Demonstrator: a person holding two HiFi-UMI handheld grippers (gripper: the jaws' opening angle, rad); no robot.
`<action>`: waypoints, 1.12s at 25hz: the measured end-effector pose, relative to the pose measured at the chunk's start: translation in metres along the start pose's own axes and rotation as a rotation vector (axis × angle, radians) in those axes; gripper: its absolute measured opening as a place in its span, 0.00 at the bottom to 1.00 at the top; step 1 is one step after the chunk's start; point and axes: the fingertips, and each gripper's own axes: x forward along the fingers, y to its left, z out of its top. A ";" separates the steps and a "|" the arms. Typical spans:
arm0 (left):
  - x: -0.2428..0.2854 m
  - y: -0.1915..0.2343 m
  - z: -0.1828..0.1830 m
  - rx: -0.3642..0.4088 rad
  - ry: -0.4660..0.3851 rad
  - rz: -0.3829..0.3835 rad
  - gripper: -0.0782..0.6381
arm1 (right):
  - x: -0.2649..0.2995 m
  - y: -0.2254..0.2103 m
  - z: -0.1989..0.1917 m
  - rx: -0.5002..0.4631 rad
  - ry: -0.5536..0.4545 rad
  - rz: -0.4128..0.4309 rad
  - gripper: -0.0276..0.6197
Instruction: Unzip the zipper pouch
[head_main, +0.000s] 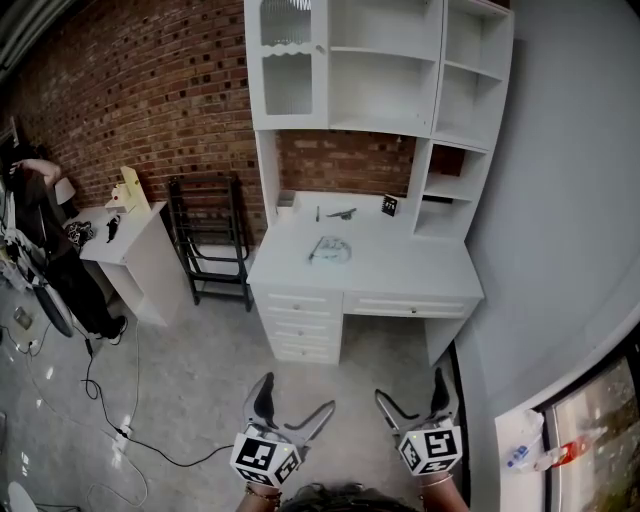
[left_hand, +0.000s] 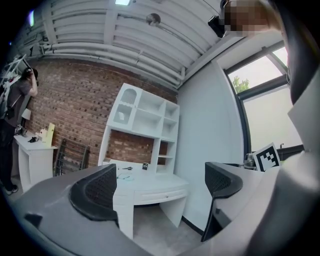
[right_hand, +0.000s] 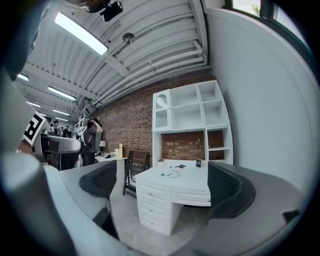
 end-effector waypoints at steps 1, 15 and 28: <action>0.001 -0.002 -0.001 -0.001 0.004 0.000 0.84 | 0.000 0.000 0.001 0.002 -0.007 0.007 0.89; 0.012 -0.007 -0.004 0.010 0.006 0.036 0.91 | -0.006 -0.019 0.009 -0.019 -0.044 0.002 0.93; 0.021 -0.033 -0.011 0.000 -0.013 0.060 0.90 | -0.013 -0.051 0.015 -0.054 -0.089 0.027 0.91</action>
